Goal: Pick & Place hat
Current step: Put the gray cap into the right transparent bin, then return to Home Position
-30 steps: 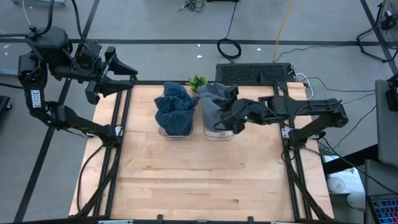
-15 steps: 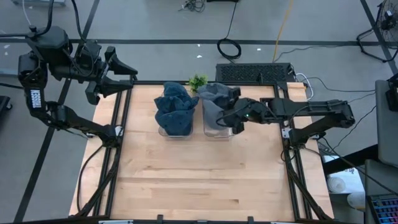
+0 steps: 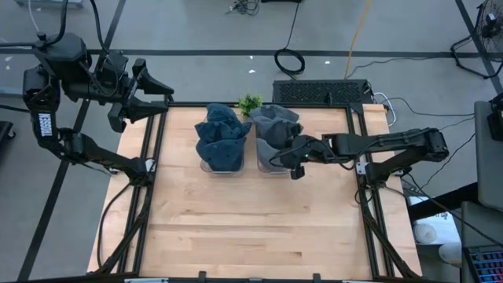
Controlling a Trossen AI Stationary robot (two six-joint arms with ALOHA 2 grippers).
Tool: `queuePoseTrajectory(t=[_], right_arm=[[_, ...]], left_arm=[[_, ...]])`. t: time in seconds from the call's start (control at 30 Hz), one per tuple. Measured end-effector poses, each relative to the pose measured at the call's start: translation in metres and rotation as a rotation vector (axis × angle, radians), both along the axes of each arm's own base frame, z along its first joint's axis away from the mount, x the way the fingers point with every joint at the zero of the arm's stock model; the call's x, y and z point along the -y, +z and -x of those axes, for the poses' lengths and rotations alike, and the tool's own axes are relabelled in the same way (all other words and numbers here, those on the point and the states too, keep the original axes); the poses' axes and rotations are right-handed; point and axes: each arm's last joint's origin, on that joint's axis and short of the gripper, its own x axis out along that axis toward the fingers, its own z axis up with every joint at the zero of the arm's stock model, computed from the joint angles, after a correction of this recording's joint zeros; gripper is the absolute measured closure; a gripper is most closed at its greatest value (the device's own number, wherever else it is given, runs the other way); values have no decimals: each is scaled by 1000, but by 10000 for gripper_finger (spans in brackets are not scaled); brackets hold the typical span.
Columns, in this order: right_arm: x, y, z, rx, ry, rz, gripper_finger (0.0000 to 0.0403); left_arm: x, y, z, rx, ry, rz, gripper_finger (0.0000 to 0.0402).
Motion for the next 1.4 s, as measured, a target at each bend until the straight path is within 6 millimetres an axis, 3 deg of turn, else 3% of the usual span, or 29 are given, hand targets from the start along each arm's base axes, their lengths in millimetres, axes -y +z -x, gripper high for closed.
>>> queuePoseTrajectory(t=[0.33,0.73,0.93,1.13,1.4], right_arm=[[2,-22,0,14,2,-14,372],[3,-18,3,59,-14,-35,224],[3,6,19,171,-24,-41,159],[2,35,42,330,-32,-82,132],[-9,97,67,892,-18,-283,142]], left_arm=[[-1,-1,-3,-6,0,1,133],[-1,-1,-3,-8,2,15,133],[-1,-1,-3,-3,-6,-41,133],[-1,3,-1,29,19,-66,133],[-2,2,1,19,74,-59,133]])
